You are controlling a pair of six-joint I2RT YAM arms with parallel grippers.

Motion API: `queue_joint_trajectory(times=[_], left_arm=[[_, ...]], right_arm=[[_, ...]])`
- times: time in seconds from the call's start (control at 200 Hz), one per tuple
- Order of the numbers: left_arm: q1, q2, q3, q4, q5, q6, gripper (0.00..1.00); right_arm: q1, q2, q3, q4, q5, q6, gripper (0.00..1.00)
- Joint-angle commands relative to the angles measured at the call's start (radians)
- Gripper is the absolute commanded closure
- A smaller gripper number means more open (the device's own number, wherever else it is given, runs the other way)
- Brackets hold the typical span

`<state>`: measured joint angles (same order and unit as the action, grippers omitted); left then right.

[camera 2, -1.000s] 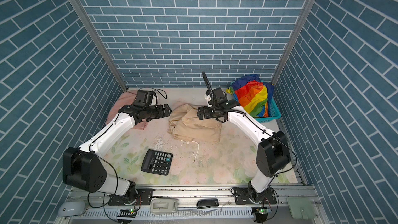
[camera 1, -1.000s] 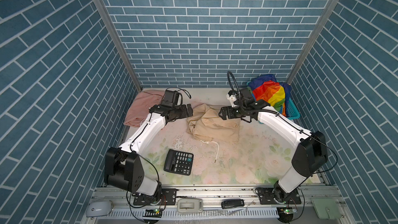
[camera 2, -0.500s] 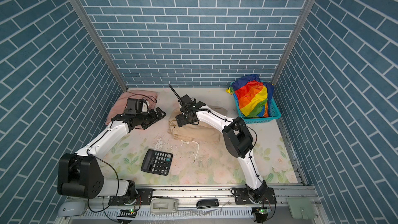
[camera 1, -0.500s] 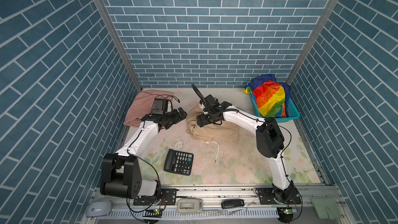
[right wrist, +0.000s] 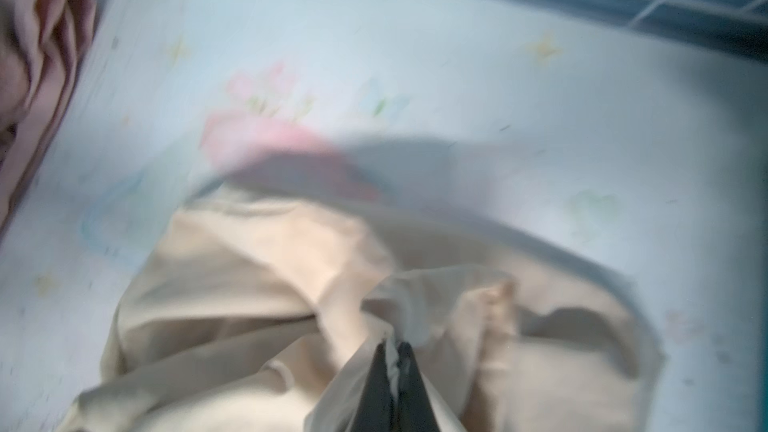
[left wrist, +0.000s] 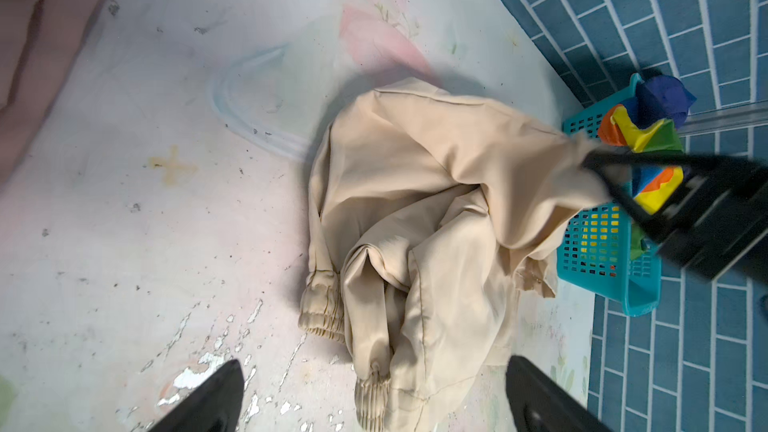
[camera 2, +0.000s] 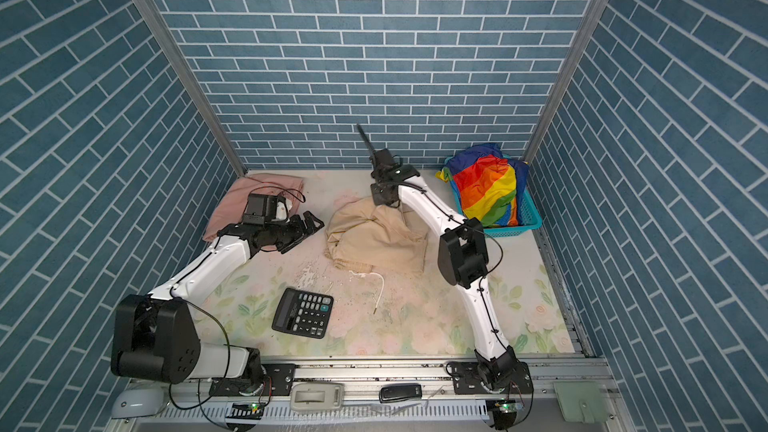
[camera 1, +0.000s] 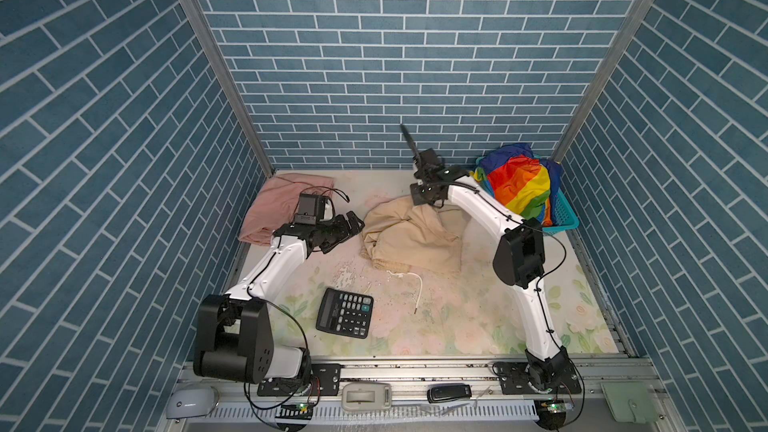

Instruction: Fold and stack the shorts

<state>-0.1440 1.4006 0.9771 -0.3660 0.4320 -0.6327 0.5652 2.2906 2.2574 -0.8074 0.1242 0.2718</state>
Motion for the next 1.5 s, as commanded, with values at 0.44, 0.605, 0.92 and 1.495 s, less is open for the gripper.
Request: queue_joint_trajectory(times=[0.44, 0.605, 0.92, 1.495], left_arm=[[0.026, 0.048, 0.006, 0.043, 0.099, -0.040, 0.00], [0.117, 0.031, -0.014, 0.048, 0.144, -0.057, 0.00], [0.245, -0.008, -0.077, 0.055, 0.216, -0.054, 0.00], [0.282, -0.028, -0.135, 0.075, 0.243, -0.053, 0.00]], right_arm=[[0.153, -0.382, -0.479, 0.127, -0.123, -0.092, 0.01], [0.302, -0.408, -0.616, 0.256, -0.166, -0.046, 0.01], [0.493, -0.231, -0.470, 0.130, 0.054, -0.067, 0.01], [0.499, -0.086, -0.350, -0.002, 0.351, -0.054, 0.81]])
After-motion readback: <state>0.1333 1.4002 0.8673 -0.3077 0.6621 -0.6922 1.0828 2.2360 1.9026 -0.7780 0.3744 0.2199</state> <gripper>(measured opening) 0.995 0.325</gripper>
